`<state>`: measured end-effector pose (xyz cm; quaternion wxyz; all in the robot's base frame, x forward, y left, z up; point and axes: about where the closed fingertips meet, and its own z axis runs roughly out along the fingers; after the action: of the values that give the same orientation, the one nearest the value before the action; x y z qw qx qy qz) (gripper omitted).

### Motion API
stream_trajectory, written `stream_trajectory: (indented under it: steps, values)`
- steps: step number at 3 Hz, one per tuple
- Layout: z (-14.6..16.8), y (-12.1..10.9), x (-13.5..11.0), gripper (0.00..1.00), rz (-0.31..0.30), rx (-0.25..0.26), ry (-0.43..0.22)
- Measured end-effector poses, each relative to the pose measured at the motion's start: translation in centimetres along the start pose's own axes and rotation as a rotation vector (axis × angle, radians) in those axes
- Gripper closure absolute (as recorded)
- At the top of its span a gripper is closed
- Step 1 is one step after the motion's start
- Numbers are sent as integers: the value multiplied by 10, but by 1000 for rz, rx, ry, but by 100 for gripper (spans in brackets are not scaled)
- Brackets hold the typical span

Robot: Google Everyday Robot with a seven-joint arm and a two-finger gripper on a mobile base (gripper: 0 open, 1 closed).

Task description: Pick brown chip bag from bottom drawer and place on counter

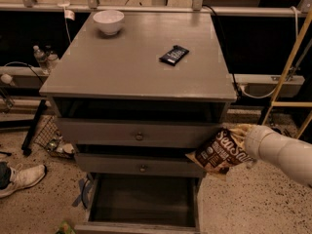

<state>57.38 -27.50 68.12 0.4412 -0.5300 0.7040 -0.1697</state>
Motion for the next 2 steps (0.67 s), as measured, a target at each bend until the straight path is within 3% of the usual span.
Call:
stream_trajectory:
  steps: [1, 2]
  values:
    - [-14, -21, -1, 100, -49, 62, 15]
    - [-46, -58, -10, 100, -146, 169, 38]
